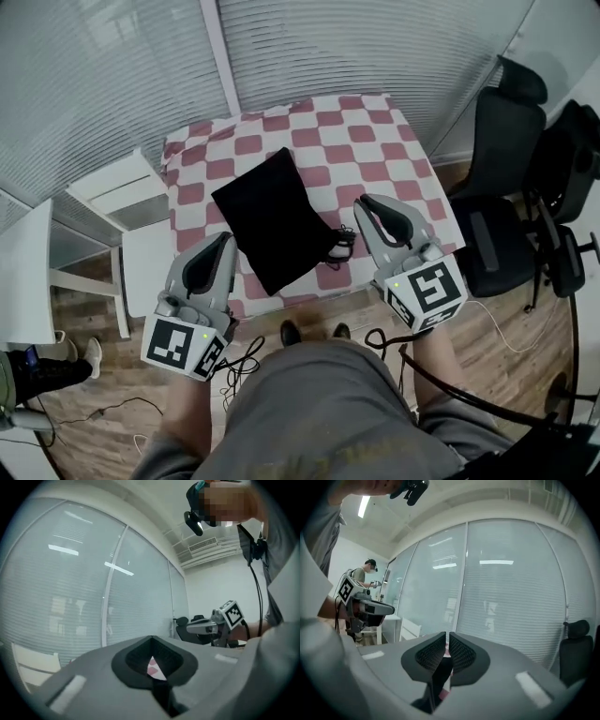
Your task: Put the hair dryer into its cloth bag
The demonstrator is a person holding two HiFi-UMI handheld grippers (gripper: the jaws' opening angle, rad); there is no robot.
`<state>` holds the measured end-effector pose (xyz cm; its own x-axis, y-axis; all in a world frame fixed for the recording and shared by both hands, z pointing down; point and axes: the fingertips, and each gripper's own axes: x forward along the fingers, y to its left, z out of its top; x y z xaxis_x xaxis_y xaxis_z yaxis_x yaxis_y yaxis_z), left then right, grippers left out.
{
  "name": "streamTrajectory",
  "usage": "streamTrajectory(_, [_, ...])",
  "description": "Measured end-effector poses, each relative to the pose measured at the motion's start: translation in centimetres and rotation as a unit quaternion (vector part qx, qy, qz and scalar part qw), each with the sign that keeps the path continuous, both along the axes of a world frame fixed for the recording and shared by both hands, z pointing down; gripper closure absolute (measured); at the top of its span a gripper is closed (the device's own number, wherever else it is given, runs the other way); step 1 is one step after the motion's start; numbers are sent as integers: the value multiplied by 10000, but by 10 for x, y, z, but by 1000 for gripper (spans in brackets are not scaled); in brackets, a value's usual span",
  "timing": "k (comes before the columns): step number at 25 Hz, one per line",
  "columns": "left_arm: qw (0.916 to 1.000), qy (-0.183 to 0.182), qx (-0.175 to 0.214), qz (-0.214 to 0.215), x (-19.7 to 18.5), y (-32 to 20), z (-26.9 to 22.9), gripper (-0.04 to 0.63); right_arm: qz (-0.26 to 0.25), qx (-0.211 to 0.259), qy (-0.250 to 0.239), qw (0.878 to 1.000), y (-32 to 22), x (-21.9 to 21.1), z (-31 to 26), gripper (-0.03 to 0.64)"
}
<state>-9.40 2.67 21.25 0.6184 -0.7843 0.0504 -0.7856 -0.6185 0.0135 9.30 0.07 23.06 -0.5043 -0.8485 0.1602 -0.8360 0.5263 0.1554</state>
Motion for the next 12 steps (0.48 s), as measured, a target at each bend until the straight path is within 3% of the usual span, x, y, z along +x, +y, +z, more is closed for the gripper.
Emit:
streamTrajectory(3, [9988,143,206,-415,7,-8,-27,595,57,219,-160,9996,1,0,-23,591])
streamTrajectory(7, [9951,-96,521,-832,22,-12,-48,595,177,454,-240,9985,0,5,-43,591])
streamTrajectory(12, [9929,-88,569,-1040,42,-13,-53,595,135,558,-334,9978,6,8,-48,591])
